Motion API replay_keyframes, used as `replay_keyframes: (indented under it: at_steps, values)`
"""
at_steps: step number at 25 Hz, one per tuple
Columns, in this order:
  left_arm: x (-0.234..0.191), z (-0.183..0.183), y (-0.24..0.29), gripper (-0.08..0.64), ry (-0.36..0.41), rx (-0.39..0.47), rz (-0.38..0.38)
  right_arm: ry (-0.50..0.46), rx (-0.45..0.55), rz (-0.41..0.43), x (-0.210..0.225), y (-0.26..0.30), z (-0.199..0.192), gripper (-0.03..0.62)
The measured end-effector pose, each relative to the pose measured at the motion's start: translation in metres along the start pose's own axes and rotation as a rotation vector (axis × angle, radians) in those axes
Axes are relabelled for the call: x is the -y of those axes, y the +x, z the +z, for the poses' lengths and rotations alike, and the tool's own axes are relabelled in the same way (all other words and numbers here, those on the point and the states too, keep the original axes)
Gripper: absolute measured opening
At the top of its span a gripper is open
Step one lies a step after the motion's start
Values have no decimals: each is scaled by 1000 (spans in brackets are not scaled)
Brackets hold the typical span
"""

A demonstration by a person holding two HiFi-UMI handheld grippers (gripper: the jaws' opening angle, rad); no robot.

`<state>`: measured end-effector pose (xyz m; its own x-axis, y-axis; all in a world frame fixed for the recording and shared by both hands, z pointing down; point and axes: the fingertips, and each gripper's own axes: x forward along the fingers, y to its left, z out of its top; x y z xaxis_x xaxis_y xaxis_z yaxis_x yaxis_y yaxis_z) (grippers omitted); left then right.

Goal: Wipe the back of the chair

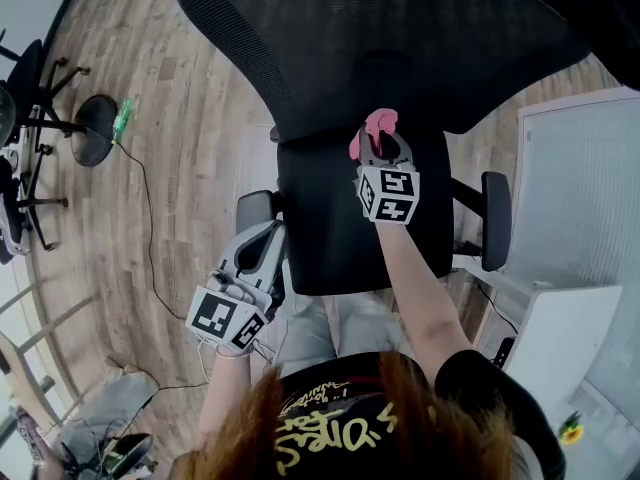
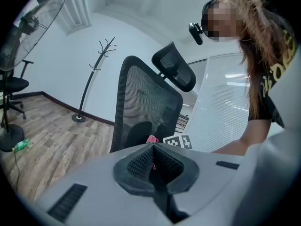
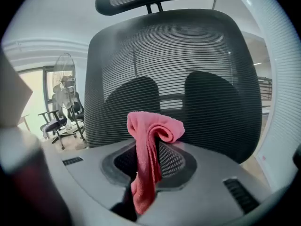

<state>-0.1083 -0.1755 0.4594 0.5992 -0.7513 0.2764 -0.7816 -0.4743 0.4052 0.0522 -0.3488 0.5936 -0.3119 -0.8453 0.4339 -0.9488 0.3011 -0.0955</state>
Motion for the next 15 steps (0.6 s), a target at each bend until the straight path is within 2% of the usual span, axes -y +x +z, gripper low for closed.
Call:
replay_keyframes:
  at_steps: [7,15]
  values:
    - [-10,1,-6,-5,4,1,10,-71,-36,145,-68,10,-9,74]
    - [-16,-6,-21,-5,-10,2,33,-68,-58,192,-109,15,-19,74]
